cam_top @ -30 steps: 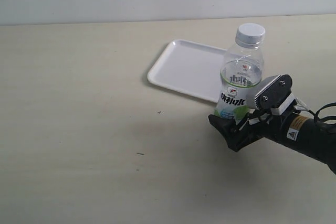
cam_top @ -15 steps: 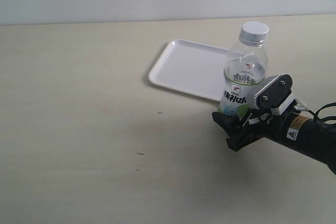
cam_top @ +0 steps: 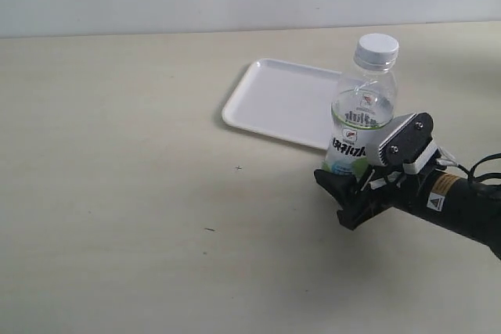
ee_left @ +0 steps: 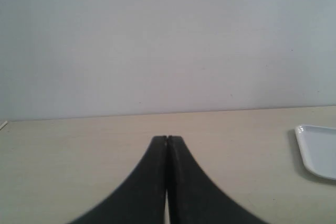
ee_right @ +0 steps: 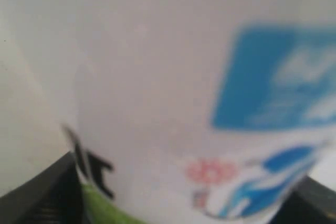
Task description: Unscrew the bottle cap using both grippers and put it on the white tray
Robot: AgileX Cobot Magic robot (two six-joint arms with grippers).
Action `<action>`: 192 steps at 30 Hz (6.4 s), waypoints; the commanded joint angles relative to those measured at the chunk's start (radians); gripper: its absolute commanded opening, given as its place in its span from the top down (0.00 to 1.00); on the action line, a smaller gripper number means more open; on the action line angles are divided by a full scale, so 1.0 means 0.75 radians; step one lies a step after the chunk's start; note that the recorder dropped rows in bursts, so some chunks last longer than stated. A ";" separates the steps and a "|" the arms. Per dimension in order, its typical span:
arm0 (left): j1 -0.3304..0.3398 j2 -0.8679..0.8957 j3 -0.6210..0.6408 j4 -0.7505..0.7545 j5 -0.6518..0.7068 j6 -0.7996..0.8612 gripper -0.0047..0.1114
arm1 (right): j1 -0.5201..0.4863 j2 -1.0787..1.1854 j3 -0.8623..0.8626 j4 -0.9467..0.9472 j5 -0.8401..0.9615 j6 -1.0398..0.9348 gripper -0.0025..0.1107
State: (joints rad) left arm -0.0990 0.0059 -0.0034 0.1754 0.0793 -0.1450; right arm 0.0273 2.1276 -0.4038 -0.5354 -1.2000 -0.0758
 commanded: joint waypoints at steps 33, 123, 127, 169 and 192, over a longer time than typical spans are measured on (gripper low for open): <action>-0.010 -0.008 0.004 -0.064 -0.240 -0.675 0.96 | -0.006 -0.067 -0.004 -0.098 -0.028 -0.002 0.98; -1.042 2.521 -2.636 -0.515 1.522 1.267 0.46 | -0.006 -0.067 -0.046 -0.242 0.071 -0.217 0.98; -1.078 2.534 -2.636 -0.485 1.522 1.266 0.46 | -0.006 -0.067 -0.046 -0.245 0.071 -0.213 0.98; -1.078 2.645 -2.636 -0.436 1.522 0.449 0.96 | -0.006 -0.067 -0.046 -0.274 0.029 -0.211 0.98; -1.077 2.646 -2.636 -0.483 1.516 0.204 0.32 | -0.006 -0.067 -0.046 -0.303 0.024 -0.181 0.98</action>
State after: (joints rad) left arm -0.9065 1.9985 -1.9758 -0.1820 1.2012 -0.0326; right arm 0.0273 2.0849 -0.4328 -0.7539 -1.1320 -0.2029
